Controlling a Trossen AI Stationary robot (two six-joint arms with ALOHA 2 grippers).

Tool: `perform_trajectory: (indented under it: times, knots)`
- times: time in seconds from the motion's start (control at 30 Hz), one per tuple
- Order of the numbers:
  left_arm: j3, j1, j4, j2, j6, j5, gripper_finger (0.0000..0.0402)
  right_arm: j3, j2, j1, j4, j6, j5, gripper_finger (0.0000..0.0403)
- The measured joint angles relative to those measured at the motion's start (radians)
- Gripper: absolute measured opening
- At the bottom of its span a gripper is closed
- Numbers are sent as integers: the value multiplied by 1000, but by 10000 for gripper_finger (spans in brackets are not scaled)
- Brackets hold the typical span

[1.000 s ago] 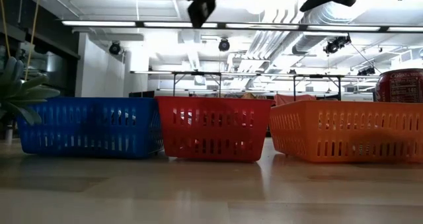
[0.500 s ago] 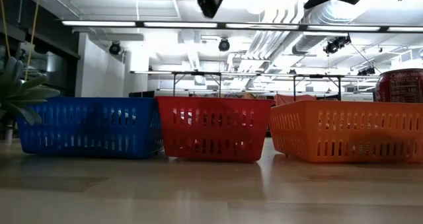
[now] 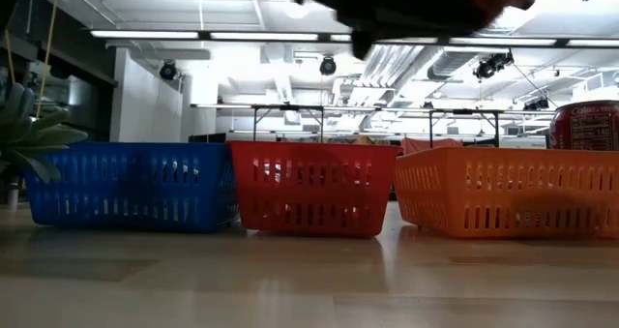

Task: Sort candy
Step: Put the orange candy pack into the orange bin

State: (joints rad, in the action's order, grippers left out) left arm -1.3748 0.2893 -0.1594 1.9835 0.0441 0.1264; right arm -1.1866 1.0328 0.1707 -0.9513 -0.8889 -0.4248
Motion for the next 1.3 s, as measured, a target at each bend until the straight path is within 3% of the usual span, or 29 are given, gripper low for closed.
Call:
perform_trajectory:
  times: [0.2, 0.33, 0.5, 0.7, 0.83, 1.03, 1.3]
  knots:
    - [-186, -1, 231, 134, 39, 94, 6, 0, -1, 0, -16, 75, 27, 236]
    - [-263, -3, 301, 177, 81, 134, 21, 0, -1, 0, -17, 110, 32, 236]
    - [-271, -4, 328, 179, 145, 171, 56, 0, -6, 0, -17, 143, 33, 236]
    - [-270, -9, 431, 131, 217, 167, 129, 0, -29, 0, -13, 157, 32, 236]
    - [-271, -34, 618, 13, 243, 223, 175, 0, -45, 0, -12, 137, 32, 236]
    - [-235, -125, 875, -204, 318, 392, 214, 0, -42, 0, -13, 102, 31, 236]
    - [124, -279, 876, -542, 568, 410, 226, 0, -8, -43, -25, 53, -10, 236]
